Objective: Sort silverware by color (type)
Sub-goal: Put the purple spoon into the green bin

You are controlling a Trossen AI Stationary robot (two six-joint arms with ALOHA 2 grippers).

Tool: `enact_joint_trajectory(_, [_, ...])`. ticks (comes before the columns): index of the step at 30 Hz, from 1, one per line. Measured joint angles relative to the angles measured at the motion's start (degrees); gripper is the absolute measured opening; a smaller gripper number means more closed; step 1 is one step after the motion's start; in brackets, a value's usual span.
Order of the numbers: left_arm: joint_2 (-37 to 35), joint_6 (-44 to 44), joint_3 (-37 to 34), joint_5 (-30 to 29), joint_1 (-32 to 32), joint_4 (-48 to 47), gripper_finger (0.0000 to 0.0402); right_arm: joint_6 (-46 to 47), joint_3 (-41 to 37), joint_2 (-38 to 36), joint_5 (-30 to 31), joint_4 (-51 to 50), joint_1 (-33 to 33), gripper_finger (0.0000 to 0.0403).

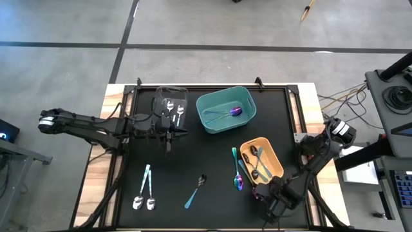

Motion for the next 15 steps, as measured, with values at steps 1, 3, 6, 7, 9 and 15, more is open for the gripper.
enact_joint_trajectory(1, [0.0,0.0,0.0,0.0,0.0,0.0,0.0034,-0.1,0.0,0.0,1.5,-0.1,0.7,0.0164])
enact_joint_trajectory(3, [0.0,0.1,0.0,0.0,0.0,0.3,0.0034,-0.2,0.3,0.0,4.4,-0.2,1.9,0.0164])
enact_joint_trajectory(6, [0.0,0.9,0.0,0.0,0.0,1.0,0.0034,-0.7,0.7,0.0,8.3,-0.1,3.2,0.0164])
enact_joint_trajectory(7, [0.0,1.1,0.0,0.0,0.0,1.0,0.0034,-1.1,0.7,0.0,8.7,-0.1,3.3,0.0164])
enact_joint_trajectory(9, [0.0,1.1,0.0,0.0,0.0,1.1,0.0034,-1.7,0.7,0.0,8.9,-0.3,3.3,0.0164])
enact_joint_trajectory(15, [0.0,1.1,0.0,0.0,0.0,1.4,0.0034,-2.7,0.6,0.0,9.0,-1.8,3.5,0.0164])
